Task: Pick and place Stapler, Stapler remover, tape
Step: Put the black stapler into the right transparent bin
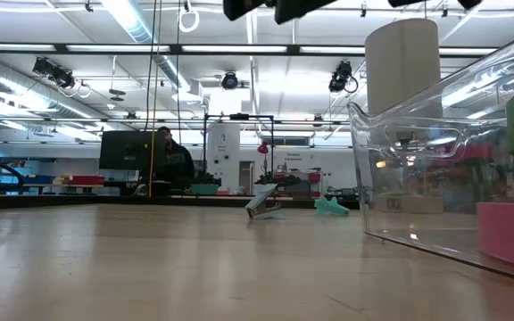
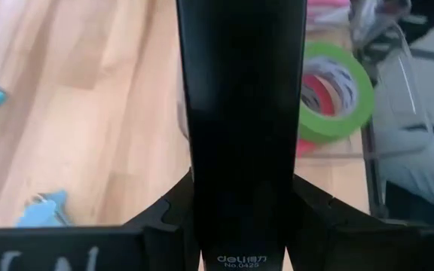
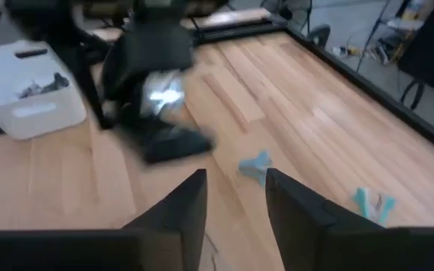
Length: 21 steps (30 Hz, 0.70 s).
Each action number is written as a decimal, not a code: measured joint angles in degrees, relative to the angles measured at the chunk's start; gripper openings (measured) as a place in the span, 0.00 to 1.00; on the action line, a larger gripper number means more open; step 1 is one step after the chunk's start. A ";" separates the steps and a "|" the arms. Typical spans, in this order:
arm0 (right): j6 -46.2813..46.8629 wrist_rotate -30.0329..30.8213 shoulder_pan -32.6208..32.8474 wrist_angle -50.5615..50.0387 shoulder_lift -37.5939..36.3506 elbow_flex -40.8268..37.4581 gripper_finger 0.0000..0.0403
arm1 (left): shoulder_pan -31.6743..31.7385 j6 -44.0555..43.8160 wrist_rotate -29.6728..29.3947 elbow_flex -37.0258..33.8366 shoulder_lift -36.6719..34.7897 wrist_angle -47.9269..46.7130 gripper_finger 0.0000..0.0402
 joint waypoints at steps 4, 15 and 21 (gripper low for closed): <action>-5.79 -0.12 -1.25 5.42 0.00 0.00 0.39 | -3.64 -0.69 -2.58 -0.09 0.13 -0.35 0.34; -17.99 -12.81 -4.85 19.78 -0.02 0.00 0.57 | -6.99 -3.18 -8.73 -0.09 0.14 -1.29 0.34; -19.71 -14.07 -4.93 21.22 -0.02 0.00 0.61 | -6.57 -6.15 -10.34 -0.09 0.14 -5.30 0.34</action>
